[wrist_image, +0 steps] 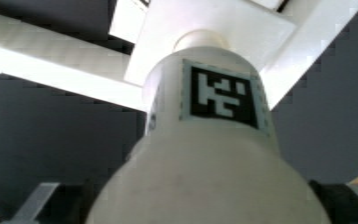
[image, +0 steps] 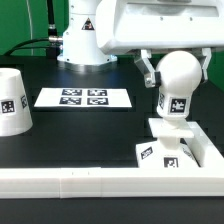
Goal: Assemble lamp
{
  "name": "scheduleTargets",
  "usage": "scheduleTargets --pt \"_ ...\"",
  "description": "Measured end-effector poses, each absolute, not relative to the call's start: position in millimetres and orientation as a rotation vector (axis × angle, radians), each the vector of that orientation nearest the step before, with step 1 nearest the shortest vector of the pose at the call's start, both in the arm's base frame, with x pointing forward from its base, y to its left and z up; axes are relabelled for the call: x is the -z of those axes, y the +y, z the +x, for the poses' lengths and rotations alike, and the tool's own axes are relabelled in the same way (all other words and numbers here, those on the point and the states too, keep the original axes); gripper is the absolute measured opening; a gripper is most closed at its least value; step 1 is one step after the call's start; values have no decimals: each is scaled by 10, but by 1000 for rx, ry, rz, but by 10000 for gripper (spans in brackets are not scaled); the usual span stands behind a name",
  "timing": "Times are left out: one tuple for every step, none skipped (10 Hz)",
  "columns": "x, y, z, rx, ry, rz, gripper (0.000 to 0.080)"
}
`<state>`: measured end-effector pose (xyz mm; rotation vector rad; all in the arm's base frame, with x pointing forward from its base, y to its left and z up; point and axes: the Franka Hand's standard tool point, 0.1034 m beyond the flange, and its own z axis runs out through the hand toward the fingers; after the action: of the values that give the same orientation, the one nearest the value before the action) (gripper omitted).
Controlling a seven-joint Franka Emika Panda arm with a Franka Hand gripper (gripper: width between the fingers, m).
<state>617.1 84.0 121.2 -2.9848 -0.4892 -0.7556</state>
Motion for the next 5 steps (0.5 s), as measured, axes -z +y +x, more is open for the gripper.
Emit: scheduleTargets --pt "-1181 838 6161 749 -489 -2986 578" --pt "-1157 835 6157 747 -488 -2987 579" --pt "-1156 835 6158 749 -488 -2986 579" --pt "-1155 834 6159 751 -487 -2986 579" --pt "-1156 831 6165 763 -485 -2985 579"
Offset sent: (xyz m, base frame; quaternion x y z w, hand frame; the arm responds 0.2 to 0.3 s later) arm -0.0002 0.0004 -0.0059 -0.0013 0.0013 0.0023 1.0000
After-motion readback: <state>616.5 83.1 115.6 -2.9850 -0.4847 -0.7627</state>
